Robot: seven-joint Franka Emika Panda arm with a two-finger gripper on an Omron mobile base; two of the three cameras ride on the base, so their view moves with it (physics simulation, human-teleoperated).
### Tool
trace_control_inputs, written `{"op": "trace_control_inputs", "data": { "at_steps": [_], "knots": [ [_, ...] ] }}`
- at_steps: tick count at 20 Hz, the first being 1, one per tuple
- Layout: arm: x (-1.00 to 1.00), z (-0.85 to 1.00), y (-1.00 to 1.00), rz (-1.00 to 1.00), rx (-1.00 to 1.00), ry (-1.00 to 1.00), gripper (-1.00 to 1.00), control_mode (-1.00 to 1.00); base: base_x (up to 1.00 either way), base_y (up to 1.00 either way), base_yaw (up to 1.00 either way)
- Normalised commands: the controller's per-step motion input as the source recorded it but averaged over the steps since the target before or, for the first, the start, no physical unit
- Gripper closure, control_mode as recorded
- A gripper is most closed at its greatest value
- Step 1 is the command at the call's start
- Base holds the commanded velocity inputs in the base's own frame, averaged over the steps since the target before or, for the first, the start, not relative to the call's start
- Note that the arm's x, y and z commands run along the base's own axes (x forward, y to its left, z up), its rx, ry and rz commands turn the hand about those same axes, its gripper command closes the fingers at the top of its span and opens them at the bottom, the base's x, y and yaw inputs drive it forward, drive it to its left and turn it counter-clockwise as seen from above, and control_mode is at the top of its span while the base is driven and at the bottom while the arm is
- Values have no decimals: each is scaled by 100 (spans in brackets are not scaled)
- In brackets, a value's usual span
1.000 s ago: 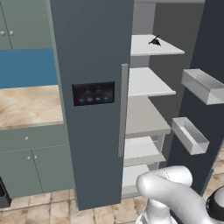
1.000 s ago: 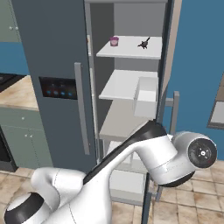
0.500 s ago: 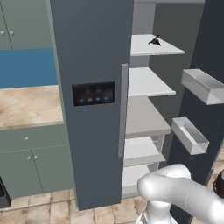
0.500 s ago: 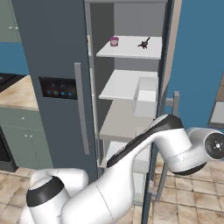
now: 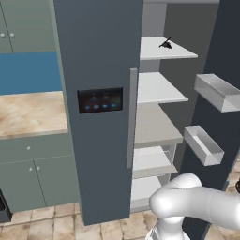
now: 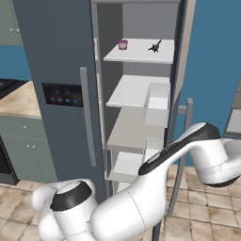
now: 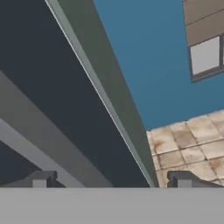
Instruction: Pick up the frozen fish from the freezer, place it on any shelf in the fridge, and close the fridge and freezer doors when done.
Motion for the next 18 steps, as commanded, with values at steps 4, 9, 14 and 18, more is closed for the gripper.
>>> {"op": "trace_control_inputs", "data": {
  "at_steps": [4,9,14,18],
  "knots": [
    [0,-22,88,1,17,0,-100,-100,0,0,0],
    [1,-11,98,0,23,-1,-100,-100,0,0,0],
    [27,0,90,0,24,0,-100,-100,0,0,0],
    [43,0,86,0,26,0,-100,-100,0,0,0]
  ]
}}
